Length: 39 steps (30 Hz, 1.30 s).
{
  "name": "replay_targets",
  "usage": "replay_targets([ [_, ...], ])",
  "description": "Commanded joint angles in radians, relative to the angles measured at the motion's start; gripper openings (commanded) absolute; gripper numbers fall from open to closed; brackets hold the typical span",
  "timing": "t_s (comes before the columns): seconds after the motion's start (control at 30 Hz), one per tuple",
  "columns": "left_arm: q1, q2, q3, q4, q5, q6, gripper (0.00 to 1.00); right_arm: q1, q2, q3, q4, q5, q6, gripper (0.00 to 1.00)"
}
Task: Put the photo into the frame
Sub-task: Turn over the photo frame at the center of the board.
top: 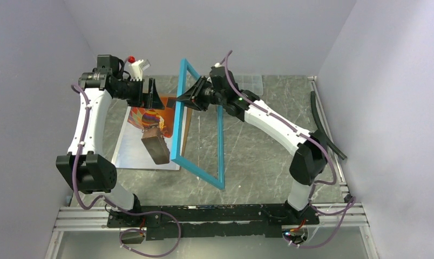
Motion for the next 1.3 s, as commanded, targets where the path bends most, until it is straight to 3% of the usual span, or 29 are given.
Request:
replay_targets([
  [0.0, -0.022, -0.032, 0.093, -0.040, 0.066, -0.042, 0.94, -0.026, -0.131, -0.128, 0.321, -0.144, 0.173, 0.09],
  [0.33, -0.219, -0.089, 0.136, -0.011, 0.031, -0.095, 0.94, -0.077, -0.235, -0.219, 0.303, -0.166, 0.140, 0.15],
  [0.43, -0.277, -0.095, 0.127, 0.005, -0.003, -0.098, 0.94, -0.101, -0.285, -0.316, 0.335, -0.185, 0.161, 0.18],
  [0.6, -0.354, -0.086, 0.144, 0.024, -0.041, -0.119, 0.94, -0.134, -0.324, -0.472, 0.530, -0.256, 0.244, 0.24],
  [0.73, -0.402, -0.078, 0.148, 0.030, -0.075, -0.127, 0.94, -0.140, -0.306, -0.448, 0.520, -0.283, 0.247, 0.27],
  [0.8, -0.419, -0.081, 0.139, 0.038, -0.090, -0.129, 0.94, -0.147, -0.312, -0.432, 0.507, -0.285, 0.237, 0.34],
  [0.87, -0.434, -0.082, 0.132, 0.046, -0.111, -0.136, 0.94, -0.161, -0.323, -0.427, 0.498, -0.294, 0.232, 0.54],
  [0.93, -0.456, -0.082, 0.130, 0.052, -0.133, -0.137, 0.94, -0.174, -0.335, -0.430, 0.493, -0.295, 0.229, 0.64],
  [1.1, -0.504, -0.059, 0.129, 0.067, -0.163, -0.139, 0.94, -0.202, -0.335, -0.382, 0.356, -0.319, 0.162, 0.70],
  [1.27, -0.527, -0.029, 0.159, 0.083, -0.176, -0.134, 0.94, -0.242, -0.337, -0.258, 0.075, -0.308, 0.019, 0.70],
])
